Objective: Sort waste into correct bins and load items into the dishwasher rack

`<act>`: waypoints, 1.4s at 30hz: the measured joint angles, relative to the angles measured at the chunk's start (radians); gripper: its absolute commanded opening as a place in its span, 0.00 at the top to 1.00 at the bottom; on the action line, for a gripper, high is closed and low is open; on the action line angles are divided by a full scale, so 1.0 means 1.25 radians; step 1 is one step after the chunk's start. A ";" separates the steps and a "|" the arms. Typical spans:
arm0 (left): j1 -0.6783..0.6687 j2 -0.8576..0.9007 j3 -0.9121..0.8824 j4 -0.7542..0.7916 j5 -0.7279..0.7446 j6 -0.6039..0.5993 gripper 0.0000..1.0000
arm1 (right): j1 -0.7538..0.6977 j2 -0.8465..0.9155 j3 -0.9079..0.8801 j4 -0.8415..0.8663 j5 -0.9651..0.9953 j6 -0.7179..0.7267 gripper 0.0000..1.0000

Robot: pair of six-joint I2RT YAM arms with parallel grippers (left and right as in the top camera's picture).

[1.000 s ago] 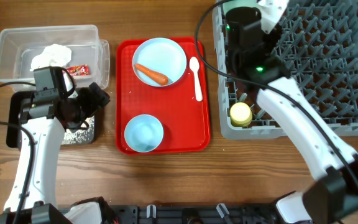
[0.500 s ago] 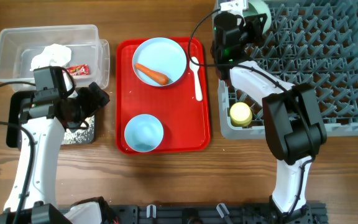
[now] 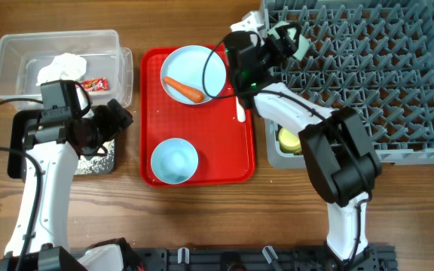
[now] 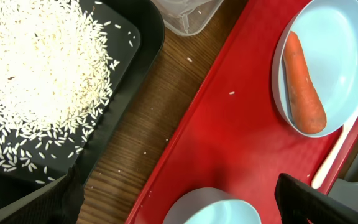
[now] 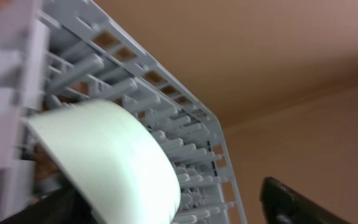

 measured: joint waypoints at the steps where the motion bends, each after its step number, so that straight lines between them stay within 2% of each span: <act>1: 0.000 0.000 0.000 0.000 0.000 0.000 0.00 | 0.010 0.000 0.000 0.008 0.000 0.003 0.00; 7: 0.000 0.000 0.000 0.000 0.000 0.000 0.00 | 0.074 -0.003 0.000 0.046 0.000 0.077 0.00; 10: 0.000 0.000 0.000 -0.001 0.000 0.000 0.00 | 0.119 -0.061 -0.001 -0.120 -0.049 0.229 0.00; 12: 0.000 0.000 0.000 0.002 -0.001 0.000 0.00 | 0.136 -0.118 0.001 -0.298 -0.198 0.373 0.00; 14: 0.000 0.000 0.000 -0.001 0.000 0.000 0.00 | 0.137 -0.179 0.002 -0.469 -0.459 0.552 0.00; 15: 0.000 0.000 0.000 0.000 0.000 0.000 0.00 | 0.136 -0.216 0.000 -0.570 -0.653 0.632 0.00; 18: 0.000 0.000 0.000 0.000 0.000 0.000 0.00 | 0.135 -0.244 0.001 -0.687 -0.936 0.709 0.01; 19: 0.000 0.000 0.000 0.000 0.000 0.000 0.00 | 0.137 -0.244 -0.001 -0.703 -1.016 0.745 0.04; 22: 0.000 0.000 0.000 0.000 0.000 0.000 0.00 | 0.155 -0.244 -0.042 -0.705 -1.137 0.851 0.25; 23: 0.000 0.000 0.000 0.000 0.000 0.000 0.00 | 0.165 -0.244 -0.067 -0.701 -1.151 0.883 0.36; 26: 0.000 0.000 0.000 0.000 0.000 0.000 0.00 | 0.193 -0.244 -0.142 -0.668 -1.161 0.988 0.39; 29: 0.000 0.000 0.000 0.000 0.000 0.000 0.00 | 0.197 -0.244 -0.198 -0.631 -1.145 1.066 0.53; 32: 0.000 0.000 0.000 0.000 0.000 0.000 0.00 | 0.197 -0.244 -0.223 -0.594 -1.146 1.095 0.57; 33: 0.000 0.000 0.000 0.000 0.000 0.000 0.00 | 0.199 -0.244 -0.224 -0.591 -1.146 1.098 0.60; 34: 0.000 0.000 0.000 0.000 0.000 0.000 0.00 | 0.202 -0.244 -0.225 -0.587 -1.146 1.102 0.68; 37: 0.000 0.000 0.000 0.000 0.000 0.000 0.00 | 0.225 -0.244 -0.225 -0.578 -1.146 1.114 0.72; 42: 0.000 0.000 0.000 0.000 0.000 0.000 0.00 | 0.251 -0.243 -0.226 -0.575 -1.140 1.144 0.89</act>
